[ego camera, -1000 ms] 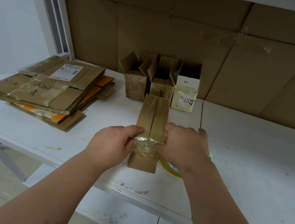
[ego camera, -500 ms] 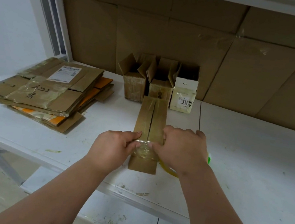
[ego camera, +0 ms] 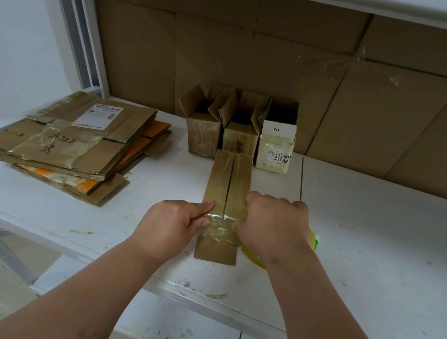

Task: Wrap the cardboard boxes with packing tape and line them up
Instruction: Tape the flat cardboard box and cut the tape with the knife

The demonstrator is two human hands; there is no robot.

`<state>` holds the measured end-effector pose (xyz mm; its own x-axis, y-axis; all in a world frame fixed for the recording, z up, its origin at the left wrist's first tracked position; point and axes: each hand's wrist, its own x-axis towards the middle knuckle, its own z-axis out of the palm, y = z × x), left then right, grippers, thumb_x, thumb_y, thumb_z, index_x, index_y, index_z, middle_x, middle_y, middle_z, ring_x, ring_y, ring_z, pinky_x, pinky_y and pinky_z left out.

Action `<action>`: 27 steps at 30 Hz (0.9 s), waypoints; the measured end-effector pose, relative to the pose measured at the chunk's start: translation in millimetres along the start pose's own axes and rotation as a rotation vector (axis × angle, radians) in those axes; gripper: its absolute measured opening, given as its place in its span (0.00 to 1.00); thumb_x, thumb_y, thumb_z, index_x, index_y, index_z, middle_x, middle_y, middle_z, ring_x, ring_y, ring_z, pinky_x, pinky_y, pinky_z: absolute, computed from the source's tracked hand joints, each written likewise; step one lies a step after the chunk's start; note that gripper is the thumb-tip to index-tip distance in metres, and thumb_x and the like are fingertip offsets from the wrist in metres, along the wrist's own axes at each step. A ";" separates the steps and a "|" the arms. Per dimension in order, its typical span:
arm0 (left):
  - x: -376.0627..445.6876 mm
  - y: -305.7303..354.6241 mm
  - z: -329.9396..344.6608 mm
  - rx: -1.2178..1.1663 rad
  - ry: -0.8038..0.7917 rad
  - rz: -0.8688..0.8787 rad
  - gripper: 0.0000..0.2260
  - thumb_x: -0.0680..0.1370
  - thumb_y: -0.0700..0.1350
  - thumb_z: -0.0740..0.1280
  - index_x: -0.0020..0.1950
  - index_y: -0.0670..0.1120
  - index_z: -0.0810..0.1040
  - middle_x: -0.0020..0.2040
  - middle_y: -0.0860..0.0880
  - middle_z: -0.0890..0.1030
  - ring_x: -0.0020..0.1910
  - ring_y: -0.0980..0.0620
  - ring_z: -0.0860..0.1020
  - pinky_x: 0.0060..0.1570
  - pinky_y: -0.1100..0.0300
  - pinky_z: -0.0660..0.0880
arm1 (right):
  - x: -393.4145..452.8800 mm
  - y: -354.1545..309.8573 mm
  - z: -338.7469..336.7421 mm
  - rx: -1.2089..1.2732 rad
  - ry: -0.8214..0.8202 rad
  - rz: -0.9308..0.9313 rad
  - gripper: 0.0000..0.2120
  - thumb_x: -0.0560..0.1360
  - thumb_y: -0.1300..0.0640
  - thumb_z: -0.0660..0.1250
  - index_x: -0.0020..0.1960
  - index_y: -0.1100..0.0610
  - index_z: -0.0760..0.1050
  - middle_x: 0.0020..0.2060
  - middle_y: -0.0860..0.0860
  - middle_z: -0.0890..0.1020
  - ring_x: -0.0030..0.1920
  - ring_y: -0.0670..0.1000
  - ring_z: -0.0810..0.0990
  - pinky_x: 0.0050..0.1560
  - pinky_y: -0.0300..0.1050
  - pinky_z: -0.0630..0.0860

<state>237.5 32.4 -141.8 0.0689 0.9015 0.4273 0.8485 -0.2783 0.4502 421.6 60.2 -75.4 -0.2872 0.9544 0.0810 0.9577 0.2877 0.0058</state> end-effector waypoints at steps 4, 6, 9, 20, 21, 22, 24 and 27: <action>-1.0 0.4 0.8 0.012 0.035 0.003 0.15 0.78 0.46 0.72 0.64 0.51 0.81 0.49 0.48 0.86 0.45 0.50 0.84 0.46 0.67 0.73 | -4.0 6.1 -9.1 0.051 -0.062 0.014 0.14 0.75 0.38 0.63 0.48 0.48 0.71 0.42 0.46 0.78 0.47 0.51 0.77 0.53 0.50 0.70; 0.0 0.6 -2.5 0.015 0.050 0.019 0.14 0.77 0.46 0.72 0.63 0.51 0.82 0.50 0.50 0.86 0.46 0.52 0.84 0.47 0.71 0.72 | -5.0 15.9 -21.1 0.182 -0.183 0.105 0.19 0.73 0.35 0.63 0.57 0.46 0.73 0.49 0.46 0.79 0.49 0.50 0.76 0.52 0.48 0.72; 3.5 3.4 -9.5 -0.020 0.038 0.022 0.14 0.77 0.46 0.72 0.63 0.51 0.82 0.53 0.50 0.86 0.50 0.53 0.84 0.51 0.72 0.72 | -11.5 37.0 -31.7 0.402 -0.327 0.189 0.26 0.70 0.38 0.69 0.66 0.43 0.70 0.59 0.47 0.76 0.55 0.51 0.75 0.55 0.49 0.77; 15.5 -9.2 -39.0 -0.575 -0.193 -0.448 0.16 0.81 0.38 0.64 0.58 0.59 0.81 0.48 0.61 0.85 0.44 0.63 0.82 0.59 0.66 0.75 | -42.5 41.1 11.1 1.497 -0.443 -0.013 0.27 0.65 0.57 0.76 0.64 0.58 0.77 0.58 0.60 0.83 0.60 0.57 0.81 0.62 0.49 0.77; 15.0 -8.7 -36.2 -0.608 -0.226 -0.463 0.16 0.82 0.40 0.64 0.59 0.61 0.80 0.52 0.60 0.84 0.47 0.62 0.82 0.64 0.60 0.74 | -44.6 36.4 16.1 1.532 -0.429 -0.003 0.27 0.65 0.57 0.75 0.64 0.57 0.77 0.59 0.58 0.83 0.62 0.55 0.80 0.61 0.48 0.78; 13.9 -8.3 -32.5 -0.622 -0.252 -0.474 0.14 0.82 0.44 0.64 0.60 0.64 0.78 0.57 0.59 0.82 0.52 0.61 0.82 0.67 0.55 0.72 | -46.9 33.0 18.9 1.563 -0.421 0.001 0.26 0.66 0.58 0.74 0.64 0.56 0.77 0.59 0.55 0.83 0.62 0.53 0.80 0.59 0.45 0.78; 10.0 -5.5 -26.9 -0.597 -0.308 -0.486 0.15 0.79 0.56 0.68 0.65 0.68 0.75 0.65 0.57 0.77 0.63 0.56 0.77 0.70 0.50 0.69 | -51.8 28.6 21.8 1.615 -0.421 0.001 0.25 0.67 0.59 0.73 0.64 0.55 0.76 0.58 0.53 0.84 0.60 0.51 0.81 0.55 0.41 0.77; 5.2 1.3 -20.9 -0.551 -0.381 -0.485 0.37 0.69 0.66 0.73 0.76 0.64 0.64 0.71 0.55 0.71 0.67 0.55 0.73 0.71 0.51 0.68 | -58.8 24.8 26.4 1.682 -0.392 0.043 0.25 0.67 0.58 0.73 0.64 0.56 0.75 0.55 0.54 0.85 0.56 0.52 0.83 0.53 0.43 0.77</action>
<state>228.0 29.7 -122.6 0.0182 0.9863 -0.1638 0.4580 0.1374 0.8783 461.8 13.2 -106.4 -0.4954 0.8505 -0.1765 -0.0290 -0.2192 -0.9752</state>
